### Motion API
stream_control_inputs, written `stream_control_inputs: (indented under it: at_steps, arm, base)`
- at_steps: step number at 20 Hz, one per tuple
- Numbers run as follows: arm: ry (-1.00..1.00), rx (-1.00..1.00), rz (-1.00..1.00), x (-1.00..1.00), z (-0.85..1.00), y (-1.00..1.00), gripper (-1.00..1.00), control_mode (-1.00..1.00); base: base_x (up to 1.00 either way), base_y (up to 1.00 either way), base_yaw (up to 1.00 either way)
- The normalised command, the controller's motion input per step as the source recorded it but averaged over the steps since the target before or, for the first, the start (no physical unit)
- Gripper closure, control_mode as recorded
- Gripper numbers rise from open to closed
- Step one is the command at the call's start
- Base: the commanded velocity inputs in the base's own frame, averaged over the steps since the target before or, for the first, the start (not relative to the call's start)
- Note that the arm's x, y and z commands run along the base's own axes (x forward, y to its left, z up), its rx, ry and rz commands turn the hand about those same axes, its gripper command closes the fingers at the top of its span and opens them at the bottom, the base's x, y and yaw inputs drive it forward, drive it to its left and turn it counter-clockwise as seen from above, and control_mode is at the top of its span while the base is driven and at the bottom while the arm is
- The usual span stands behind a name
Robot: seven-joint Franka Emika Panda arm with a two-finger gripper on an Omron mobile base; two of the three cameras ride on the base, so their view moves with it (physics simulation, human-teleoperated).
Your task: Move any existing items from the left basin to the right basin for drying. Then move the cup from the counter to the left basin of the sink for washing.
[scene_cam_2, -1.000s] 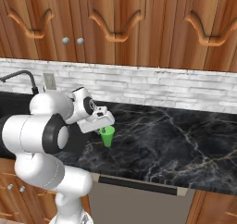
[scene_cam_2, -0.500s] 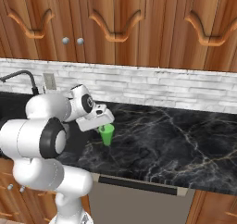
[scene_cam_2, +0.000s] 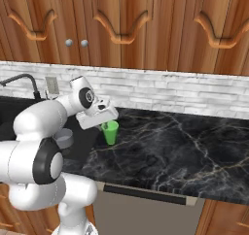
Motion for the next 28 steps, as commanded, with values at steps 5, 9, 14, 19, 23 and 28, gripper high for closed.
stream_control_inputs:
  at_steps: [5,9,14,19,23,28]
  arm:
    - [0.00,0.01,0.00,-0.22,0.20,0.00,1.00,-1.00]
    - [0.00,0.00,0.00,-0.08,0.18,0.00,1.00,-1.00]
    - [0.00,0.01,0.00,-0.25,0.08,0.00,1.00,-1.00]
    - [0.00,0.00,0.00,-0.24,0.00,0.00,1.00,-1.00]
    - [0.00,0.00,0.00,-0.30,0.00,0.00,1.00,-1.00]
    - [0.00,0.00,0.00,-0.05,0.00,0.00,1.00,1.00]
  base:
    - [0.00,0.00,0.00]
    - [0.00,0.00,0.00]
    - [0.00,0.00,0.00]
    - [0.00,0.00,0.00]
    - [0.00,0.00,0.00]
    - [-0.16,0.00,0.00]
